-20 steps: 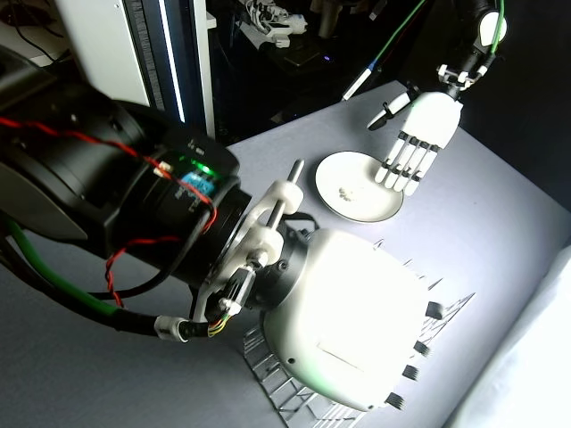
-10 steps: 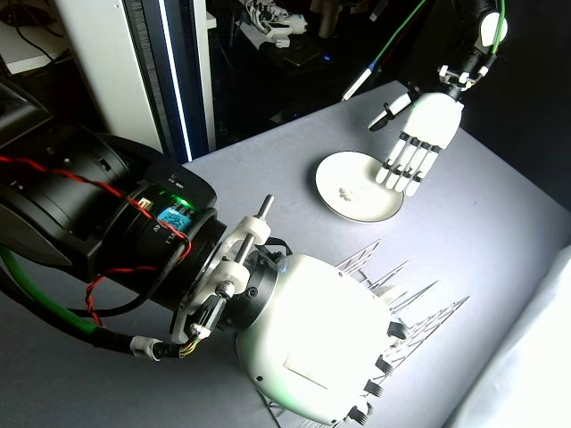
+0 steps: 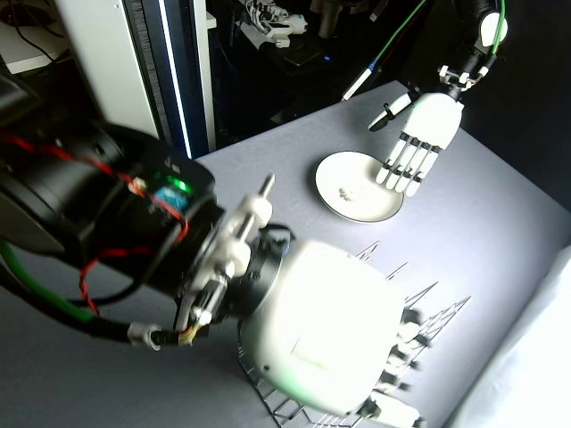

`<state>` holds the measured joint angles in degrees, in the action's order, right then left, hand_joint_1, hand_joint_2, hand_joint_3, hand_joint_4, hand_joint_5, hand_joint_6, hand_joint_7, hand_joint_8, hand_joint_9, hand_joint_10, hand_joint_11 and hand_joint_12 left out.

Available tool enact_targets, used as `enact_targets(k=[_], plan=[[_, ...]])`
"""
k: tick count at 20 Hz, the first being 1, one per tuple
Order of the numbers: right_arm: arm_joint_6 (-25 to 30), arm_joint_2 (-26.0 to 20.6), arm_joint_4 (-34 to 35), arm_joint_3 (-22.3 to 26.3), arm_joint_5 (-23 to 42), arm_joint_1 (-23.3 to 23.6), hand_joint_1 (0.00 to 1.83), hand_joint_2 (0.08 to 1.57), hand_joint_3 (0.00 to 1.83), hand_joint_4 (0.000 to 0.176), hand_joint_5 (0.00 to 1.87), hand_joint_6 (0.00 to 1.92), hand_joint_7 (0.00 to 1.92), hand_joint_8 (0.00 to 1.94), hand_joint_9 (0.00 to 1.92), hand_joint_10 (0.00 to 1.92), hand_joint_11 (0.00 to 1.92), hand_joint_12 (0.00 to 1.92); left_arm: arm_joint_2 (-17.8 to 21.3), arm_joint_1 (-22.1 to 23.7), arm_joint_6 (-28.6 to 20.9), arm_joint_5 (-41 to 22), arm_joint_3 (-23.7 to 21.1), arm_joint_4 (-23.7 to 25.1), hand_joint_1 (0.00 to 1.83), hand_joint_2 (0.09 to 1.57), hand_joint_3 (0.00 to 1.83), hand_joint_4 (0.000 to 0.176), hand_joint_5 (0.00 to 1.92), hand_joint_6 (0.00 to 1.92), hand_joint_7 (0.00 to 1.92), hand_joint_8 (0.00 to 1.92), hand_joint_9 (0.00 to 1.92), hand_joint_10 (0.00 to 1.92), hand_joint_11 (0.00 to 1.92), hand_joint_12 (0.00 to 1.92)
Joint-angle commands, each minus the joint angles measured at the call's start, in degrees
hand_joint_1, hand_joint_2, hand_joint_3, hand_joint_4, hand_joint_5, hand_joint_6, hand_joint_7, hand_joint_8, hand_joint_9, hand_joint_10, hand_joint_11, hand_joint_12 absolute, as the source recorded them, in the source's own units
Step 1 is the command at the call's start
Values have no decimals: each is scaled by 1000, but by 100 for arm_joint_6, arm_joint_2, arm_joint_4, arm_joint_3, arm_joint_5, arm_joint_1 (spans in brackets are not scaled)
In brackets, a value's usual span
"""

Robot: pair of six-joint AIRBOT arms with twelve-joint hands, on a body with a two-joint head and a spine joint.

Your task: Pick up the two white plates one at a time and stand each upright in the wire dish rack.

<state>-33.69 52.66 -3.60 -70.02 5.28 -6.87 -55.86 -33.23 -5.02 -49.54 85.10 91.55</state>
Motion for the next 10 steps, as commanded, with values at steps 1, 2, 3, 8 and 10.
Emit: enact_targets(k=[1, 2, 3, 8, 10], plan=[[19, -47, -72, 69, 624, 103, 1240, 1023, 0, 0, 465, 0, 405, 0, 375, 0, 8, 1122, 9, -9, -32, -80, 20, -286, 0, 1097, 0, 0, 28, 3, 0, 0, 0, 0, 0, 0], [20, -82, -181, 201, 627, 179, 1198, 1007, 0, 0, 361, 0, 270, 0, 196, 0, 1, 620, 3, -29, -64, -94, 26, -286, 0, 1090, 0, 0, 34, 5, 0, 0, 0, 0, 0, 0], [20, -102, -190, 283, 642, 200, 1181, 1002, 0, 0, 273, 6, 182, 5, 94, 6, 0, 282, -3, -40, -80, -100, 31, -286, 0, 1093, 0, 0, 37, 6, 0, 0, 0, 0, 0, 0], [98, -200, -1359, 766, 1469, -36, 1229, 790, 0, 29, 0, 0, 0, 0, 0, 0, 0, 0, -52, -174, -215, -113, 91, -286, 0, 1104, 4, 0, 38, 5, 1, 0, 0, 0, 4, 2], [219, -201, -1896, 853, 2015, -256, 1215, 778, 0, 36, 0, 0, 0, 0, 0, 0, 0, 0, -67, -220, -247, -113, 104, -286, 0, 1103, 3, 0, 30, 1, 0, 0, 0, 0, 0, 0]])
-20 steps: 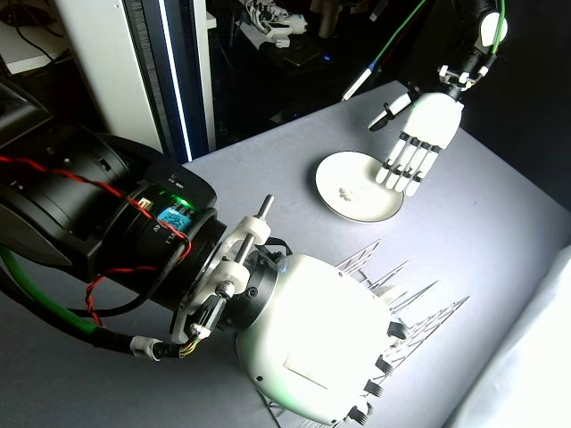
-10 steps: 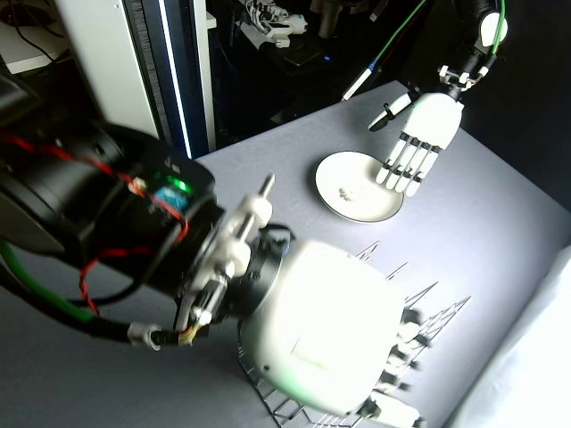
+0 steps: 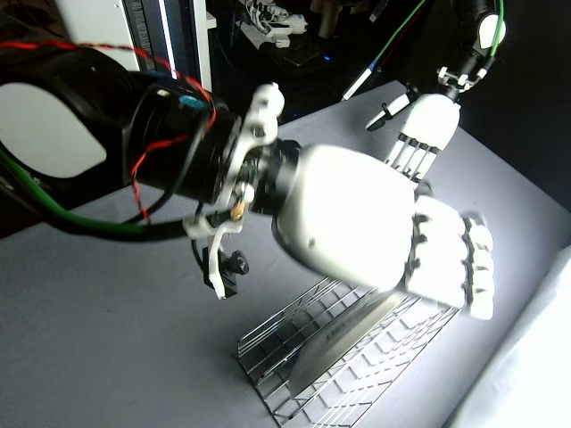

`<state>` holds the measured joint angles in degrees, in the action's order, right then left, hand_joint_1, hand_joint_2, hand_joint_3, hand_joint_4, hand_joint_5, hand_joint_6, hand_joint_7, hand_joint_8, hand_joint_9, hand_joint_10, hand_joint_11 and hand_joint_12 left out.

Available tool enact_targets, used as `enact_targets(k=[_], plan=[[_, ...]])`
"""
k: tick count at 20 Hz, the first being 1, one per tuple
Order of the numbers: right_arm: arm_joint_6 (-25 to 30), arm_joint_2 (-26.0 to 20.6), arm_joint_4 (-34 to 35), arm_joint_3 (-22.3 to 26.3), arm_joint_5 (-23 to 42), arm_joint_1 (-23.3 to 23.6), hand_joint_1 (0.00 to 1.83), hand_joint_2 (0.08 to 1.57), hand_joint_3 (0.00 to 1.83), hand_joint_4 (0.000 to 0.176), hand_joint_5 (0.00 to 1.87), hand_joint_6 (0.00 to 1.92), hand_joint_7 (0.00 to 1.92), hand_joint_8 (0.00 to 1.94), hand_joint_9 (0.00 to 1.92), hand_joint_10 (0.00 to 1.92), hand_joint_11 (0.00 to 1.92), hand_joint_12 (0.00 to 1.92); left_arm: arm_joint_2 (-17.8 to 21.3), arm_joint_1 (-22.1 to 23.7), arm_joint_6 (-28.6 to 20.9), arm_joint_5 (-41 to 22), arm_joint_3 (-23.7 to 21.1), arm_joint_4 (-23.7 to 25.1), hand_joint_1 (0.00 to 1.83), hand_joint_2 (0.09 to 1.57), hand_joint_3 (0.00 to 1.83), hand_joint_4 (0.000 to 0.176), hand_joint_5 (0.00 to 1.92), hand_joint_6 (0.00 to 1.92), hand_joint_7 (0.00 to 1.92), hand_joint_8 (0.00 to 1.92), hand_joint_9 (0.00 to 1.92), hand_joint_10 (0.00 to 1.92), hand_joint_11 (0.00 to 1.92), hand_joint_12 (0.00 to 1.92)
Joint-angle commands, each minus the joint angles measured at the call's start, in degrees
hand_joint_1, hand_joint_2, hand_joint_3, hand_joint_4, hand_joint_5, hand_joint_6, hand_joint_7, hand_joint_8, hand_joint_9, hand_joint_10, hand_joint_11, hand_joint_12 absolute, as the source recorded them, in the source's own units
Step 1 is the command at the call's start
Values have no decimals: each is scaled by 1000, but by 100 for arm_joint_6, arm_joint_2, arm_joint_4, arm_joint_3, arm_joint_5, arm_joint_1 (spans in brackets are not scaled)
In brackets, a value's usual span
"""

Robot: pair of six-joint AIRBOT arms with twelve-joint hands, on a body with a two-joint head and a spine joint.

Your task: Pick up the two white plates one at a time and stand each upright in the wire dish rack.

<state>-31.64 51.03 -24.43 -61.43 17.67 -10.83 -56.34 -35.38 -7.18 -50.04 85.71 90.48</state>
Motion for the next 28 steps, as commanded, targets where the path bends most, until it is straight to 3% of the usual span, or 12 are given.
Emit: enact_targets(k=[1, 5, 11, 13, 16, 18, 20, 22, 23, 24, 27, 28], plan=[[57, -38, -139, 39, 1162, -40, 1226, 793, 0, 43, 0, 0, 0, 0, 0, 0, 0, 0, -24, -32, -45, -63, 46, -179, 0, 1094, 0, 0, 34, 3, 0, 0, 0, 0, 0, 0], [147, -35, -912, 168, 2002, -519, 1178, 824, 0, 39, 0, 0, 0, 0, 0, 0, 0, 0, -75, -201, -186, -65, 87, -179, 0, 1094, 0, 0, 28, 1, 0, 0, 0, 0, 0, 0], [175, 106, -1689, 217, 2478, -911, 1207, 862, 14, 80, 0, 0, 0, 0, 0, 0, 0, 0, -212, -584, -494, -136, 229, -180, 0, 1106, 4, 0, 32, 2, 0, 0, 0, 0, 0, 0], [156, 181, -1797, 216, 2503, -934, 1248, 896, 24, 65, 0, 0, 0, 0, 0, 0, 0, 0, -227, -618, -519, -152, 228, -181, 0, 1110, 5, 0, 19, 0, 0, 0, 0, 0, 0, 0], [115, 369, -1862, 216, 2497, -987, 1236, 911, 23, 69, 0, 0, 0, 0, 0, 0, 0, 0, -237, -671, -521, -158, 223, -181, 0, 1118, 7, 0, 18, 1, 0, 0, 0, 0, 0, 0], [76, 534, -1863, 213, 2395, -1040, 1263, 930, 27, 41, 0, 0, 0, 0, 0, 0, 0, 0, -247, -694, -521, -156, 236, -181, 0, 1114, 4, 0, 18, 1, 0, 0, 0, 0, 0, 0], [18, 745, -1863, 155, 2337, -1085, 1252, 934, 23, 68, 0, 0, 0, 0, 0, 0, 0, 0, -253, -708, -521, -156, 241, -180, 0, 1114, 3, 0, 23, 5, 0, 0, 0, 0, 0, 0], [-10, 977, -1863, 74, 2183, -1099, 1234, 939, 21, 78, 0, 0, 0, 0, 0, 0, 0, 0, -255, -719, -522, -156, 241, -179, 0, 1112, 2, 0, 18, 2, 0, 0, 0, 0, 0, 0], [-18, 1113, -1863, 1, 2130, -1118, 1234, 939, 21, 78, 0, 0, 0, 0, 0, 0, 0, 0, -258, -724, -522, -156, 241, -179, 0, 1112, 2, 0, 18, 2, 0, 0, 0, 0, 0, 0], [-59, 1295, -1863, -121, 2096, -1153, 1229, 945, 18, 62, 0, 0, 0, 0, 0, 0, 0, 0, -259, -735, -522, -156, 241, -179, 0, 1112, 2, 0, 21, 1, 1, 0, 0, 0, 0, 0], [-71, 1595, -1863, -302, 2006, -1244, 1209, 947, 15, 75, 0, 0, 0, 0, 0, 0, 0, 0, -270, -755, -522, -156, 247, -178, 0, 1115, 3, 0, 32, 6, 0, 0, 0, 0, 0, 0], [-76, 1756, -1862, -402, 1988, -1316, 1248, 953, 15, 51, 0, 0, 0, 0, 0, 0, 0, 0, -274, -756, -521, -156, 250, -178, 0, 1109, 0, 0, 23, 7, 0, 0, 0, 0, 0, 0]])
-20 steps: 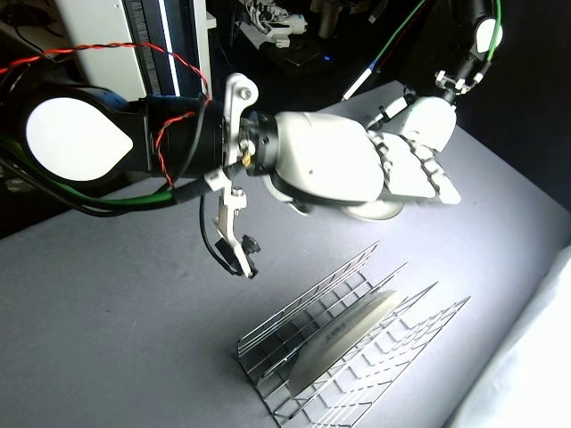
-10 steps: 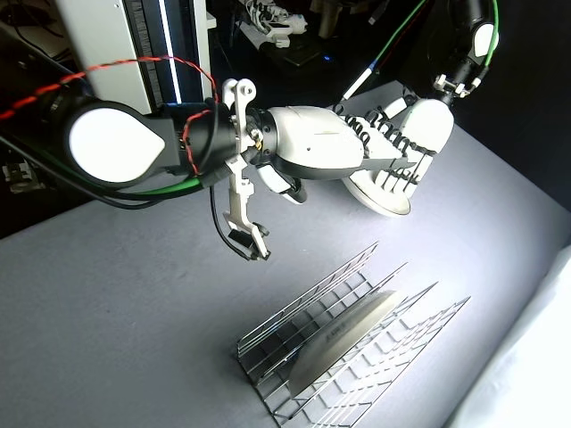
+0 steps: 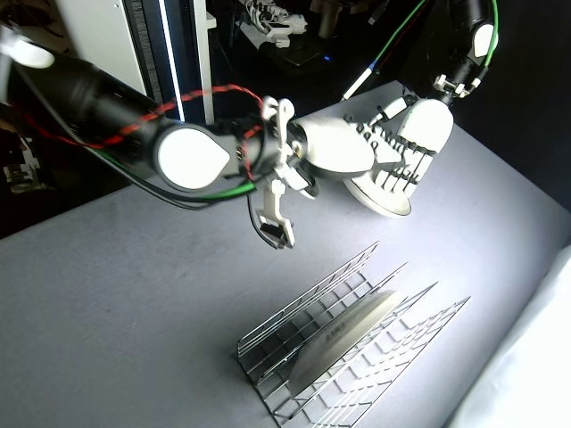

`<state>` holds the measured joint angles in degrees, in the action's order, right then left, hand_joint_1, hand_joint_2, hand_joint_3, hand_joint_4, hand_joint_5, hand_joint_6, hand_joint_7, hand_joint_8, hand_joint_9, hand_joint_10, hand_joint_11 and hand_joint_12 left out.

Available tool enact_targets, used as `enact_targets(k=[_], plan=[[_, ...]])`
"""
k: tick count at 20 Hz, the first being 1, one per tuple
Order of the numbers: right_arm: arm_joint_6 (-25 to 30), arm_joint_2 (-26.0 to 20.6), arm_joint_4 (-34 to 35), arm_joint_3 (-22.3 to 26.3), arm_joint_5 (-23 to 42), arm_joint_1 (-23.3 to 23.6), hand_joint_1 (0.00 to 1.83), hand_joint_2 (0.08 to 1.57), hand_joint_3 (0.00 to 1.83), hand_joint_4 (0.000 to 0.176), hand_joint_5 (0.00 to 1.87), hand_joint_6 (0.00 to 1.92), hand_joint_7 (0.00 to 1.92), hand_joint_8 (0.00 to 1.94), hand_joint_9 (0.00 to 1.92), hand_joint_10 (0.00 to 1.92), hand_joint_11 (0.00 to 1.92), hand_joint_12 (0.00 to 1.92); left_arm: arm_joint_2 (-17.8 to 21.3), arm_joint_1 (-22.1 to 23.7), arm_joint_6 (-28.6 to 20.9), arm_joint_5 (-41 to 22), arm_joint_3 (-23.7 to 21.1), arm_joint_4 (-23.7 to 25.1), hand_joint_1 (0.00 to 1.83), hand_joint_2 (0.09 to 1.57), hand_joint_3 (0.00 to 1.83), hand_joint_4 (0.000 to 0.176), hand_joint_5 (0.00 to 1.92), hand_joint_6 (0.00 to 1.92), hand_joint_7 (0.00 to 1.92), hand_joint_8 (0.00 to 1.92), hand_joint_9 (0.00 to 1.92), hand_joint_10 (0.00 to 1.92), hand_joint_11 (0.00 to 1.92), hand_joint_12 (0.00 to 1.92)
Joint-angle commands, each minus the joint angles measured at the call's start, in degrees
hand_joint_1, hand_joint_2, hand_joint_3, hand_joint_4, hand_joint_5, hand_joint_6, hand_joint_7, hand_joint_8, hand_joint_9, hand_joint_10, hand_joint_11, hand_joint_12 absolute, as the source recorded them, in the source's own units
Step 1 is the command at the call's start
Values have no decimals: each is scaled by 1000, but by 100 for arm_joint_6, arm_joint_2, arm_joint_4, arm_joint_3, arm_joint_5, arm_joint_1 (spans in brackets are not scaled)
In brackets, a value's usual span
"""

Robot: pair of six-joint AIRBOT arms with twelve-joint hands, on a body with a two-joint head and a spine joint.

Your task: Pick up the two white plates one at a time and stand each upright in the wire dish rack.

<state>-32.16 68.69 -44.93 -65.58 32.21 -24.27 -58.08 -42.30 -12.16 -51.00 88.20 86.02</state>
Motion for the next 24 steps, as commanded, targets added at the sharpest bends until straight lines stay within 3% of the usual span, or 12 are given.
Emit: enact_targets(k=[1, 3, 4, 7, 9, 12, 15, 16, 17, 21, 23, 24], plan=[[-33, 103, 188, -61, 535, -8, 1253, 938, 6, 39, 0, 0, 0, 0, 0, 0, 0, 0, -100, -63, -23, -60, 3, 268, 0, 1108, 0, 0, 26, 8, 0, 0, 0, 0, 0, 0], [-58, 340, 188, -204, 535, -69, 1243, 935, 4, 25, 0, 0, 0, 0, 0, 0, 0, 0, -107, -63, -23, -60, 14, 268, 0, 1101, 0, 0, 1, 0, 0, 0, 0, 0, 0, 0], [-66, 409, 188, -254, 535, -81, 1241, 936, 4, 40, 0, 0, 0, 0, 0, 0, 0, 0, -112, -63, -22, -60, 18, 268, 0, 1099, 0, 0, 7, 2, 0, 0, 0, 0, 0, 0], [-73, 699, 216, -474, 535, -129, 1239, 933, 2, 45, 0, 0, 0, 0, 0, 0, 0, 0, -115, -60, -22, -60, 20, 268, 0, 1105, 0, 0, 15, 5, 0, 0, 0, 0, 0, 0], [-90, 877, 232, -646, 536, -187, 1256, 944, 6, 23, 0, 0, 0, 0, 0, 0, 0, 0, -118, -58, -22, -60, 22, 268, 0, 1104, 0, 0, 13, 3, 0, 0, 0, 0, 0, 0], [-91, 1089, 237, -867, 584, -242, 1224, 936, 2, 46, 0, 0, 0, 0, 0, 0, 0, 0, -127, -57, -22, -60, 27, 268, 0, 1116, 4, 0, 29, 8, 0, 0, 0, 0, 0, 0], [-91, 1329, 248, -1115, 607, -248, 1253, 953, 8, 43, 0, 0, 0, 0, 0, 0, 0, 0, -135, -54, -22, -60, 35, 268, 0, 1099, 0, 0, 36, 8, 5, 2, 0, 0, 3, 1], [-91, 1402, 253, -1191, 610, -246, 1282, 958, 9, 37, 0, 0, 0, 0, 0, 0, 0, 0, -138, -47, -22, -60, 37, 268, 0, 1094, 0, 0, 19, 1, 0, 0, 0, 0, 0, 0], [-91, 1478, 261, -1260, 610, -242, 1321, 969, 12, 6, 0, 0, 0, 0, 0, 0, 0, 0, -141, -39, -22, -61, 39, 268, 0, 1096, 0, 0, 12, 0, 0, 0, 0, 0, 0, 0], [-91, 1719, 272, -1468, 602, -238, 1442, 1018, 25, 0, 0, 0, 0, 0, 0, 0, 23, 13, -145, -38, -22, -61, 43, 269, 0, 1117, 4, 0, 32, 7, 1, 0, 0, 0, 2, 0], [-97, 1824, 303, -1541, 595, -223, 1402, 1036, 5, 0, 118, 11, 68, 4, 85, 12, 0, 579, -148, -38, -22, -62, 43, 269, 0, 1119, 4, 0, 31, 6, 0, 0, 0, 0, 0, 0], [-109, 1860, 371, -1558, 588, -220, 1402, 1036, 5, 0, 118, 11, 68, 4, 85, 12, 0, 579, -150, -38, -22, -62, 43, 269, 0, 1119, 4, 0, 31, 6, 0, 0, 0, 0, 0, 0]])
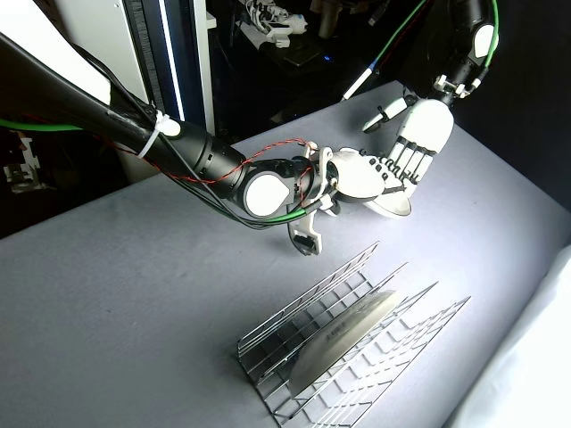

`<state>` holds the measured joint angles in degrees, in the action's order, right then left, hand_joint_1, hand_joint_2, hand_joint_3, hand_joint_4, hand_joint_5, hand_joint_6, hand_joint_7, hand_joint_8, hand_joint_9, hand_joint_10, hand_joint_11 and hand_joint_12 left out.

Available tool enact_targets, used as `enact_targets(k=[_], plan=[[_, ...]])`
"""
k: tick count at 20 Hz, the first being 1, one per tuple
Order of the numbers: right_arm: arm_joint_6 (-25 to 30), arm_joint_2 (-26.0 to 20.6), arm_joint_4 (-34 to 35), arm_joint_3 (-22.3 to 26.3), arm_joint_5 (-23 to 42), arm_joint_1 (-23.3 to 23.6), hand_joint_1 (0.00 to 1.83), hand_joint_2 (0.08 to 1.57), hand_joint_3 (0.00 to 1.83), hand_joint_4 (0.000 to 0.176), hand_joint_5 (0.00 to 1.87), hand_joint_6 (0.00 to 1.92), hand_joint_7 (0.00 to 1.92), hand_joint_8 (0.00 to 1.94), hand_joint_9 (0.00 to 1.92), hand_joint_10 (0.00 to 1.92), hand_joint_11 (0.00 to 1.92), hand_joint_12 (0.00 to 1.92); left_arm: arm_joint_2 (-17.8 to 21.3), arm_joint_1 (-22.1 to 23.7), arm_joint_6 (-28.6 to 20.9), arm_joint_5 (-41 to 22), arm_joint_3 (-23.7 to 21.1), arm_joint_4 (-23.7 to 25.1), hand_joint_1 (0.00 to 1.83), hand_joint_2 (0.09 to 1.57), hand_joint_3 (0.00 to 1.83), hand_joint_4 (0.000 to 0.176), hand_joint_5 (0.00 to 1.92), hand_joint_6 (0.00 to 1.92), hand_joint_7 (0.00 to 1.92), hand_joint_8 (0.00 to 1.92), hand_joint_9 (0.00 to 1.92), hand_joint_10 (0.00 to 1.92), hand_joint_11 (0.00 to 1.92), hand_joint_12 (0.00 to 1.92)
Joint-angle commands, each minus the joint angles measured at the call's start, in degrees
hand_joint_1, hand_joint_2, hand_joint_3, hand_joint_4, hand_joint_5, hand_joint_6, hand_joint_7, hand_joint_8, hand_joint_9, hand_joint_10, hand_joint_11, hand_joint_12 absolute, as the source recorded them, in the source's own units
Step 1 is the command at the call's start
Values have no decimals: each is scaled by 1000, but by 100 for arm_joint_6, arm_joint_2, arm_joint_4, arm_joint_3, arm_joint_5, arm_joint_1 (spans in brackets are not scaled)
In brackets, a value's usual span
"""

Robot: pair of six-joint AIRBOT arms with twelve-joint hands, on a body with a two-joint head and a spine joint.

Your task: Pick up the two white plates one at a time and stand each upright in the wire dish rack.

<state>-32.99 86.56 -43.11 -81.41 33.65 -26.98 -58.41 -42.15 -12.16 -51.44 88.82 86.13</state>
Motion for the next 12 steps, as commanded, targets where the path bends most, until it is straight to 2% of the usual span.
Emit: enact_targets(k=[1, 2, 3, 4, 5, 6, 8, 10, 12], plan=[[-31, 116, 200, -5, 431, 56, 1383, 1023, 0, 0, 287, 23, 257, 12, 263, 33, 14, 1003, -117, -53, -22, -18, -18, 258, 0, 1120, 4, 0, 28, 3, 0, 0, 0, 0, 0, 0], [-39, 143, 201, -25, 431, 59, 1366, 1033, 0, 0, 524, 52, 504, 26, 506, 73, 176, 1087, -120, -53, -22, -18, -17, 258, 0, 1122, 5, 0, 19, 0, 0, 0, 0, 0, 0, 0], [-42, 166, 207, -41, 431, 60, 1349, 1074, 4, 0, 655, 47, 637, 19, 634, 66, 277, 1103, -123, -53, -22, -18, -15, 259, 0, 1125, 6, 0, 12, 0, 0, 0, 0, 0, 0, 0], [-48, 196, 211, -64, 431, 60, 1347, 1201, 0, 0, 692, 1050, 851, 40, 695, 1086, 483, 1150, -125, -53, -22, -18, -13, 259, 0, 1117, 2, 0, 4, 0, 0, 0, 0, 0, 0, 0], [-58, 207, 211, -74, 432, 60, 1362, 1145, 6, 0, 852, 1088, 911, 771, 841, 1234, 639, 1218, -125, -53, -22, -18, -13, 259, 0, 1120, 3, 0, 23, 8, 0, 0, 0, 0, 0, 0], [-59, 210, 211, -75, 432, 59, 1372, 1120, 0, 0, 911, 1035, 979, 839, 917, 1210, 730, 1256, -125, -53, -22, -18, -13, 259, 0, 1124, 5, 0, 13, 4, 0, 0, 0, 0, 0, 0], [-59, 208, 212, -82, 433, 56, 1384, 1076, 0, 0, 1002, 931, 1060, 729, 1025, 1069, 884, 1182, -123, -53, -22, -18, -13, 259, 0, 1138, 10, 0, 7, 1, 0, 0, 0, 0, 0, 0], [-61, 207, 221, -86, 434, 55, 1385, 1066, 0, 0, 1031, 934, 1096, 639, 1037, 1015, 943, 1084, -120, -53, -23, -18, -13, 259, 0, 1139, 8, 0, 27, 9, 0, 0, 0, 0, 0, 0], [-61, 205, 222, -86, 443, 55, 1386, 1060, 0, 0, 1038, 915, 1126, 595, 1043, 1006, 956, 1065, -107, -28, -23, -18, -13, 258, 0, 1141, 8, 0, 37, 11, 0, 0, 0, 0, 0, 0]])
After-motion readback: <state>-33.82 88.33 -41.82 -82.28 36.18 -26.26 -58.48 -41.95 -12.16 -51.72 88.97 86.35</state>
